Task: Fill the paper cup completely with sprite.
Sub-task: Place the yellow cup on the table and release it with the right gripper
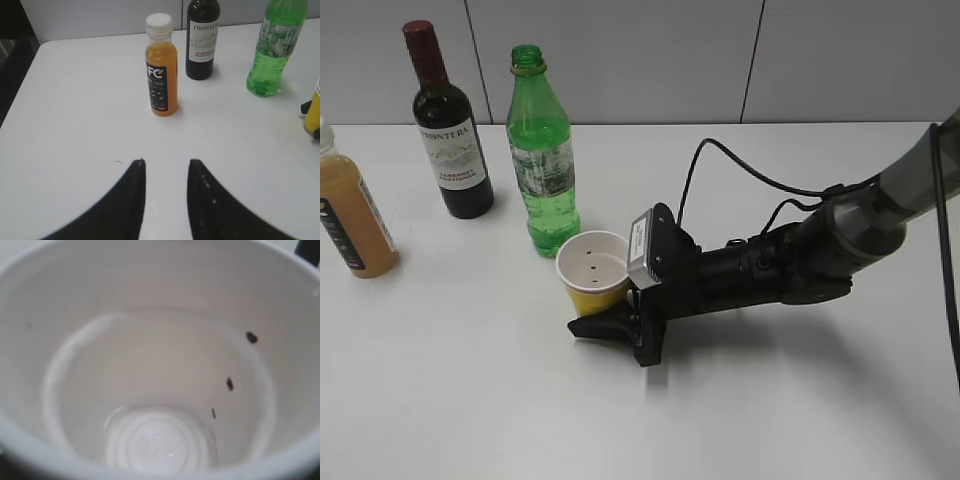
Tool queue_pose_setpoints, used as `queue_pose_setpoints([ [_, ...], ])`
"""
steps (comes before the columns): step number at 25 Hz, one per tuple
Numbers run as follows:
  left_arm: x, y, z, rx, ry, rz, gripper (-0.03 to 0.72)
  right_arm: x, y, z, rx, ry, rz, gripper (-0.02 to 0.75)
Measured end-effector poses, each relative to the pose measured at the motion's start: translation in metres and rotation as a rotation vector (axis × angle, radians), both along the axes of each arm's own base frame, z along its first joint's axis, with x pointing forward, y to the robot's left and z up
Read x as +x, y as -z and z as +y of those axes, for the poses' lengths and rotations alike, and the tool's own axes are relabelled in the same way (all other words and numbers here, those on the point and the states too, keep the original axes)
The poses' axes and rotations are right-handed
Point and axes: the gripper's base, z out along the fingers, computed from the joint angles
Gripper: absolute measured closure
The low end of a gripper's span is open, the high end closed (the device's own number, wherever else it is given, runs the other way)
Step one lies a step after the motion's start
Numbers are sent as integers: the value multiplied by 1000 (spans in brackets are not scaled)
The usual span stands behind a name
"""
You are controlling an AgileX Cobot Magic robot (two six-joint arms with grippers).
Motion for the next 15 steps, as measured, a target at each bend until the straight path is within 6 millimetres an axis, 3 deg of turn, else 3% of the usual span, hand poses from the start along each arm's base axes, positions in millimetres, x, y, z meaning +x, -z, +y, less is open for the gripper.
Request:
queue_pose_setpoints([
  [4, 0, 0, 0, 0, 0, 0, 459, -2, 2, 1, 21, -10, 13, 275],
  [10, 0, 0, 0, 0, 0, 0, 459, -1, 1, 1, 31, -13, 12, 83],
  [15, 0, 0, 0, 0, 0, 0, 459, 1, 1, -3, 37, 0, 16, 51],
])
